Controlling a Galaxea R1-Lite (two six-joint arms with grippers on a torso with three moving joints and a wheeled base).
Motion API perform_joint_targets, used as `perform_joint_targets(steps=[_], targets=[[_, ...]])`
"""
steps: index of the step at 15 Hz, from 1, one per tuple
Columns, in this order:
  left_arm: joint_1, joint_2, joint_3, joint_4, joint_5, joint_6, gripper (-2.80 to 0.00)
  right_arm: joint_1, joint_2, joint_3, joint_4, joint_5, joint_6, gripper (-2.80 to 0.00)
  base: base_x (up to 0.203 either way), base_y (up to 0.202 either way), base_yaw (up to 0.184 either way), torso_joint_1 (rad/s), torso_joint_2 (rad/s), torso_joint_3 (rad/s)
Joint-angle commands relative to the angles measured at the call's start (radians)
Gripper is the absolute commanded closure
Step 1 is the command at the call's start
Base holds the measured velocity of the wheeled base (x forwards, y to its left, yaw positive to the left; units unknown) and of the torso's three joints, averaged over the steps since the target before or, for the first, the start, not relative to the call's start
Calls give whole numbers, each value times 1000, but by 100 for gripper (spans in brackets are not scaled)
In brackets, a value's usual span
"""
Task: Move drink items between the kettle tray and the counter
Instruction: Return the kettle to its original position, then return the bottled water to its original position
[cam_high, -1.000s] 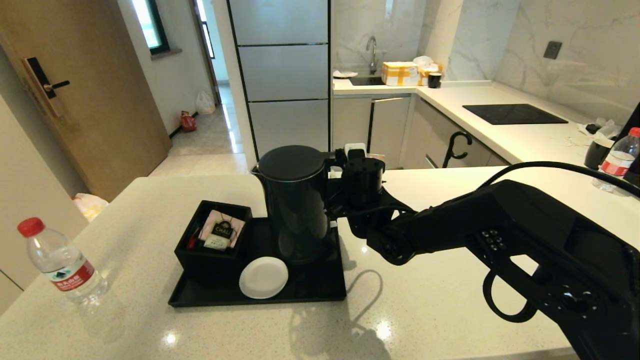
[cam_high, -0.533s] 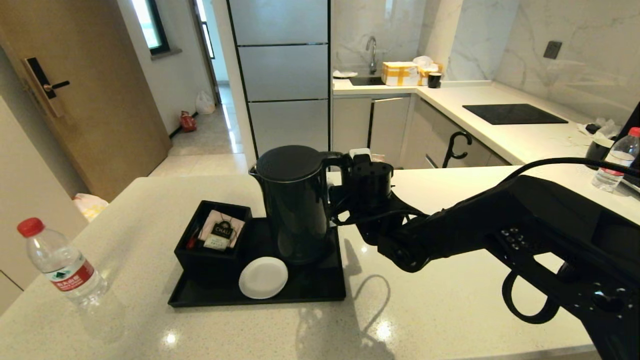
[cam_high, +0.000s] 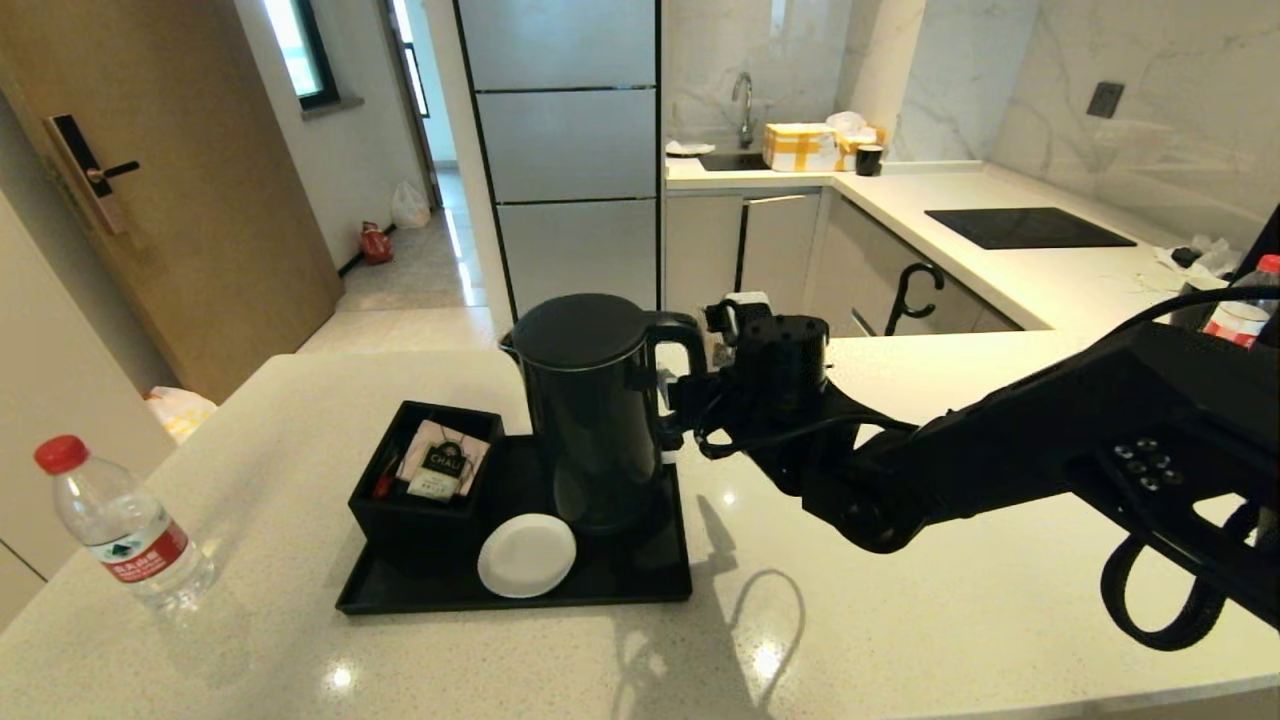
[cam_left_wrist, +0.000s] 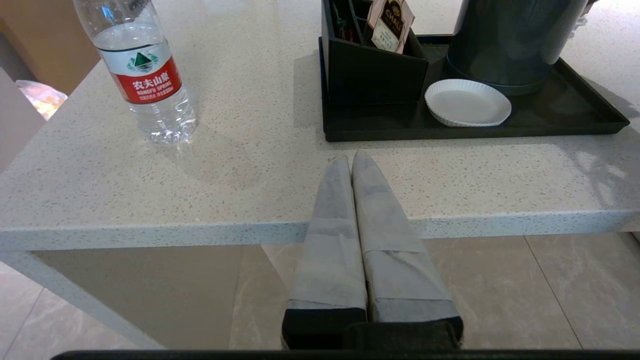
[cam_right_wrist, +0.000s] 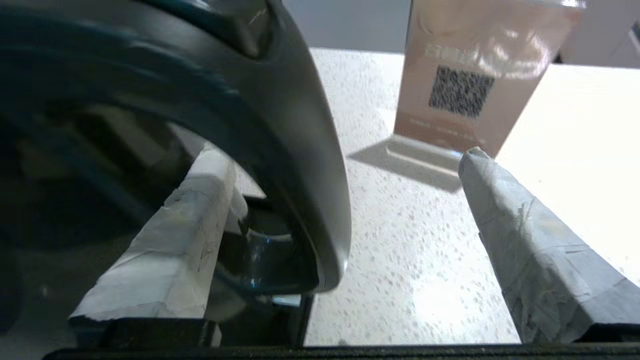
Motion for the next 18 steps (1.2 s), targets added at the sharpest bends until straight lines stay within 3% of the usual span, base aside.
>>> perform_joint_targets(steps=[1, 10, 11, 16, 18], targets=[[0, 0, 0, 1, 0, 0, 0, -6, -21, 17, -4, 0, 2, -280, 0, 0, 0, 0, 0, 0], [-1, 0, 0, 1, 0, 0, 0, -52, -70, 77, 24, 44, 19, -280, 0, 0, 0, 0, 0, 0], [-1, 0, 0, 1, 0, 0, 0, -54, -123, 106, 26, 52, 26, 0, 0, 0, 0, 0, 0, 0], [-1, 0, 0, 1, 0, 0, 0, -79, -459, 265, 111, 151, 111, 0, 0, 0, 0, 0, 0, 0], [-1, 0, 0, 1, 0, 0, 0, -125, -634, 300, 253, 197, 137, 0, 0, 0, 0, 0, 0, 0]])
